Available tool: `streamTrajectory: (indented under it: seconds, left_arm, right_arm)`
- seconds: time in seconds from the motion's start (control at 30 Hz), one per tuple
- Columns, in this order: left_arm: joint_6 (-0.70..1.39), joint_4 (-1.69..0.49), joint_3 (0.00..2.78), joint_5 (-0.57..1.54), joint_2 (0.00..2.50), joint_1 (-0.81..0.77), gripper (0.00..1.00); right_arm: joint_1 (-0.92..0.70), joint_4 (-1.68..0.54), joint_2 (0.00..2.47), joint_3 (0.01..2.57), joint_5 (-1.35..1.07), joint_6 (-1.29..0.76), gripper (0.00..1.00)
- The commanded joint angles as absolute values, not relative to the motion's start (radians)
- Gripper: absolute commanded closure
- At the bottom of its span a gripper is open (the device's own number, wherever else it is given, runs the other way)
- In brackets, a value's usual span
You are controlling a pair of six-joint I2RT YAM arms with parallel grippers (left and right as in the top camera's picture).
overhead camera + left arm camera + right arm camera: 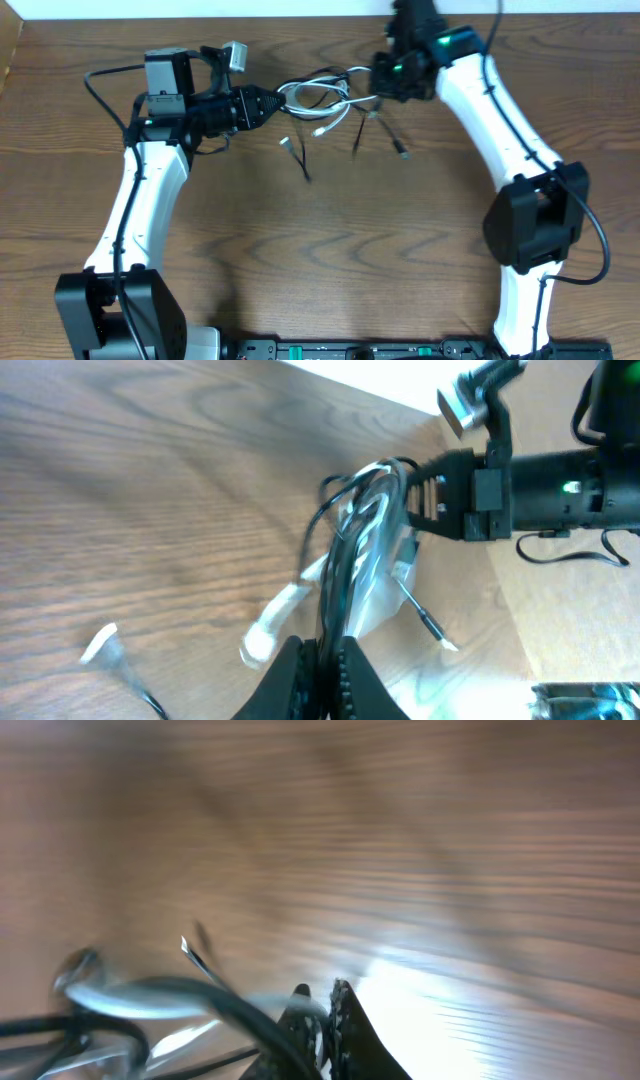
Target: Untangle cables
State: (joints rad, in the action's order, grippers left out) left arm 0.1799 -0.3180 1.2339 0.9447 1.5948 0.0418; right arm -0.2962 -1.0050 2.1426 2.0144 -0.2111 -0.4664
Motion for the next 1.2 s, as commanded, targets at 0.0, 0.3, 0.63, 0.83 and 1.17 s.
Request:
streamTrajectory:
  seconds: [0.0, 0.3, 0.63, 0.83, 1.17]
  left_arm:
    - [0.177, -0.317, 1.248, 0.931, 1.569, 0.114, 0.92]
    - [0.158, -0.305, 1.248, 0.93, 1.569, 0.115, 0.93]
    - [0.11, -0.417, 1.248, 0.666, 1.57, 0.116, 0.93]
    - [0.079, -0.49, 1.248, 0.565, 1.57, 0.101, 0.93]
    - [-0.158, -0.428, 1.248, 0.772, 1.559, -0.003, 0.93]
  right_arm:
    - [-0.134, -1.054, 2.149, 2.007, -0.046, -0.444, 0.99]
    - [-0.006, -1.091, 2.149, 2.007, -0.19, -0.263, 0.99]
    - [0.039, -1.232, 2.149, 2.007, 0.131, -0.381, 0.99]
    - [0.03, -1.314, 2.151, 1.999, 0.065, -0.294, 0.99]
    - [0.018, -1.292, 2.151, 1.999, -0.31, 0.023, 0.18]
